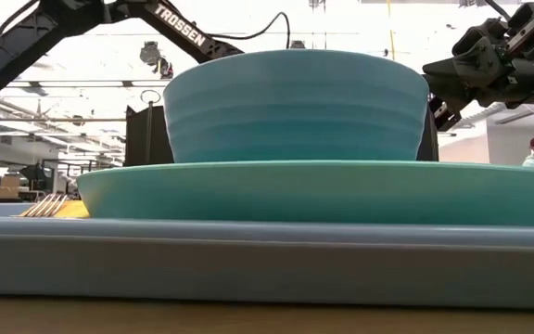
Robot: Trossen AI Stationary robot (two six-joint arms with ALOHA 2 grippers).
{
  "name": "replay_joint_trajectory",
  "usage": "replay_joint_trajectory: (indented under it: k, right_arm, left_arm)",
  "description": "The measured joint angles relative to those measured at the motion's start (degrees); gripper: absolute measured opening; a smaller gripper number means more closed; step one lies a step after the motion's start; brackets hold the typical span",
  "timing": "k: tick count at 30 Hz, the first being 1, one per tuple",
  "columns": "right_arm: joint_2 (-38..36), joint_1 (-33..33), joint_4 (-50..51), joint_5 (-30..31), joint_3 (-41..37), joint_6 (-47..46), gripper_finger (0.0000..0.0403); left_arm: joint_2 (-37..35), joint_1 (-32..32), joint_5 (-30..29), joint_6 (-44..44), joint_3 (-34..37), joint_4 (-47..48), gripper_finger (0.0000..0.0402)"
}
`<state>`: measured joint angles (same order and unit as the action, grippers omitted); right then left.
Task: Set up tray
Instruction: Put the orange spoon on the yellow napkin to the right of the orange fork
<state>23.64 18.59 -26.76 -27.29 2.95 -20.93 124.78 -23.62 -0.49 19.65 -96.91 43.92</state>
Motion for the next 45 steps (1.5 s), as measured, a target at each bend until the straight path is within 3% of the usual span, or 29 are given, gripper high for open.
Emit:
replay_joint_trajectory:
  k: [6, 21, 30, 42, 45]
  right_arm:
    - [0.0, 0.0, 0.0, 0.1, 0.0, 0.0, 0.0068]
    - [0.0, 0.0, 0.0, 0.0, 0.0, -0.5, 0.0068]
    - [0.0, 0.0, -0.1, 0.0, 0.0, -1.1, 0.0068]
    - [0.0, 0.0, -0.5, 0.2, 0.0, -1.3, 0.0068]
    - [0.0, 0.0, -0.3, 2.8, 1.2, -2.1, 0.0068]
  left_arm:
    - [2.2, 0.1, -0.7, -1.3, 0.0, -1.3, 0.0185]
    - [2.1, -0.3, -2.0, -1.8, 0.0, -0.7, 0.0114]
    - [2.1, -2.4, 5.6, 1.9, -0.6, 0.3, 0.0121]
    - [1.9, -3.0, 6.0, -0.8, -1.2, 2.9, 0.0057]
    - [1.2, -3.4, 8.0, -1.1, -1.2, 2.6, 0.0052]
